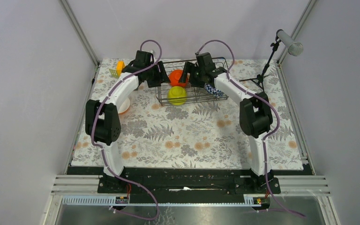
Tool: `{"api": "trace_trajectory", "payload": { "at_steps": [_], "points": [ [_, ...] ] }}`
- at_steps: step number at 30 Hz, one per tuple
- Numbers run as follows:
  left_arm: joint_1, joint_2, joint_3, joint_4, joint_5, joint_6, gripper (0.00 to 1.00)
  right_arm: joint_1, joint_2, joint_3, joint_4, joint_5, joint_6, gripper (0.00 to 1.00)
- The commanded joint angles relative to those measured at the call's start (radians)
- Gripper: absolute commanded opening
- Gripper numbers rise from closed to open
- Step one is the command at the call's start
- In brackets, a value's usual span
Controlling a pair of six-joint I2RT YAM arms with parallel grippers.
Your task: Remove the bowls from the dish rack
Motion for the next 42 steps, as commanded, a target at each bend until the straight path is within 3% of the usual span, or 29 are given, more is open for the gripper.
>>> {"api": "trace_trajectory", "payload": {
  "at_steps": [1, 18, 22, 35, 42],
  "points": [
    [0.004, -0.069, 0.017, 0.001, -0.081, 0.052, 0.64, 0.02, 0.047, 0.054, -0.022, -0.004, -0.004, 0.88],
    [0.04, -0.266, -0.191, 0.086, -0.159, 0.036, 0.65, 0.05, 0.203, 0.182, -0.169, 0.08, -0.008, 0.94],
    [0.044, -0.272, -0.209, 0.09, -0.155, 0.034, 0.66, 0.054, 0.219, 0.19, -0.175, 0.07, 0.024, 1.0],
    [0.081, -0.26, -0.263, 0.108, -0.098, -0.019, 0.66, 0.055, 0.287, 0.239, -0.175, 0.002, 0.094, 1.0],
    [0.087, -0.269, -0.267, 0.107, -0.086, -0.019, 0.66, 0.055, 0.305, 0.239, -0.184, 0.06, 0.06, 1.0]
  ]
}}
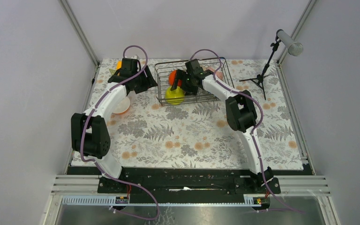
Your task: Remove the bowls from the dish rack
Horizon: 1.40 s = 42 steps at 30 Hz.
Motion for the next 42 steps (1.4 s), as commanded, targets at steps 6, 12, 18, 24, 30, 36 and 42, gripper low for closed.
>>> {"api": "trace_trajectory", "payload": {
  "at_steps": [6, 12, 18, 24, 30, 36, 42],
  "points": [
    [0.011, -0.044, -0.005, 0.029, 0.028, 0.001, 0.66, 0.005, 0.075, 0.004, -0.033, -0.014, 0.018, 1.0],
    [0.015, -0.05, -0.003, 0.018, 0.032, 0.013, 0.66, 0.004, 0.085, 0.003, 0.001, -0.013, 0.022, 1.0],
    [0.021, -0.05, 0.0, 0.006, 0.039, 0.029, 0.66, 0.004, 0.105, -0.006, 0.051, -0.061, 0.066, 1.0],
    [0.029, -0.055, -0.002, -0.005, 0.043, 0.043, 0.66, 0.003, 0.079, -0.033, 0.119, -0.071, 0.087, 0.95],
    [0.039, -0.061, -0.007, -0.009, 0.044, 0.059, 0.66, 0.008, -0.028, -0.122, 0.208, -0.024, 0.071, 0.78],
    [0.041, -0.063, -0.007, -0.008, 0.049, 0.067, 0.66, 0.013, -0.081, -0.128, 0.215, 0.005, 0.048, 0.67],
    [0.041, -0.06, -0.004, -0.007, 0.05, 0.072, 0.66, 0.024, -0.122, -0.122, 0.216, 0.039, 0.013, 0.64]
  ]
}}
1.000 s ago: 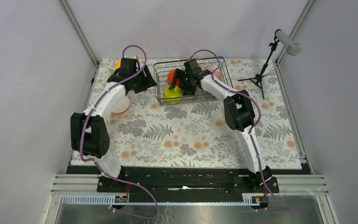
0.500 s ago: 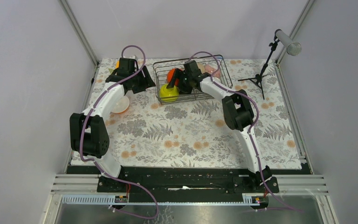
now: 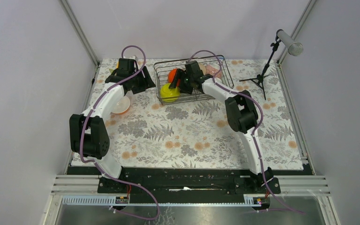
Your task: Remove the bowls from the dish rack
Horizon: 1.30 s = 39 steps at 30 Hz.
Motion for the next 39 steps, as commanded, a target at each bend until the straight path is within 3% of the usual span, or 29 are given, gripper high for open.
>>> {"api": "trace_trajectory", "payload": {
  "at_steps": [1, 16, 25, 32, 39],
  "points": [
    [0.005, -0.052, 0.002, 0.013, 0.011, 0.019, 0.66, 0.014, -0.093, -0.002, -0.022, 0.069, -0.065, 0.62],
    [0.007, -0.052, 0.002, 0.02, 0.024, 0.018, 0.66, 0.015, -0.148, 0.001, -0.02, 0.076, -0.085, 0.47],
    [0.012, -0.07, -0.014, 0.051, 0.066, 0.001, 0.67, 0.012, -0.19, 0.024, -0.02, 0.103, -0.076, 0.47],
    [0.053, -0.106, -0.077, 0.164, 0.196, -0.078, 0.78, -0.012, -0.245, 0.024, -0.014, 0.089, -0.052, 0.46],
    [0.098, -0.136, -0.156, 0.317, 0.339, -0.19, 0.86, -0.052, -0.351, -0.084, 0.082, 0.001, 0.011, 0.44]
  ]
}}
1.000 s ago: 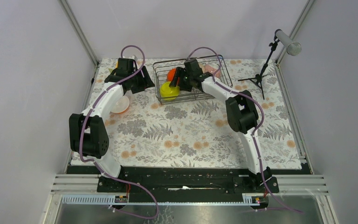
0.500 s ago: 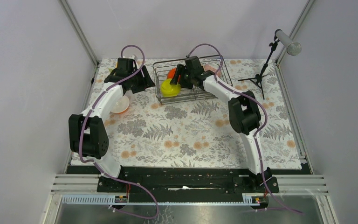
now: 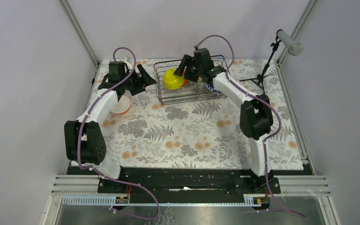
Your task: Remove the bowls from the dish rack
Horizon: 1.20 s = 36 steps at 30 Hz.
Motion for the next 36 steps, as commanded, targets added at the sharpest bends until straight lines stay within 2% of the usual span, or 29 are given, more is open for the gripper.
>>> {"api": "trace_trajectory", "payload": {
  "at_steps": [1, 3, 7, 10, 15, 18, 20, 29, 32, 36],
  "points": [
    [0.035, -0.061, -0.058, 0.199, 0.16, -0.119, 0.89, -0.038, -0.143, -0.055, 0.125, -0.088, 0.064, 0.44],
    [0.055, -0.067, -0.102, 0.304, 0.233, -0.198, 0.98, -0.051, -0.17, -0.098, 0.176, -0.151, 0.087, 0.43],
    [0.081, -0.076, -0.218, 0.588, 0.338, -0.41, 0.99, -0.063, -0.219, -0.168, 0.267, -0.236, 0.117, 0.44],
    [0.081, -0.065, -0.287, 0.868, 0.407, -0.568, 0.99, -0.072, -0.249, -0.22, 0.351, -0.303, 0.164, 0.44],
    [0.082, -0.021, -0.348, 1.267, 0.47, -0.812, 0.99, -0.076, -0.297, -0.323, 0.528, -0.416, 0.276, 0.44],
    [0.081, 0.007, -0.352, 1.416, 0.487, -0.907, 0.98, -0.075, -0.309, -0.346, 0.576, -0.445, 0.311, 0.44],
    [0.081, 0.011, -0.352, 1.453, 0.489, -0.936, 0.96, -0.075, -0.31, -0.352, 0.593, -0.461, 0.326, 0.44],
    [0.081, 0.002, -0.344, 1.418, 0.505, -0.932, 0.92, -0.075, -0.297, -0.36, 0.704, -0.507, 0.395, 0.44],
    [0.081, -0.003, -0.346, 1.363, 0.502, -0.901, 0.92, -0.075, -0.298, -0.362, 0.713, -0.51, 0.4, 0.44],
    [0.081, -0.029, -0.339, 1.209, 0.482, -0.811, 0.93, -0.075, -0.312, -0.369, 0.685, -0.495, 0.372, 0.44]
  ]
}}
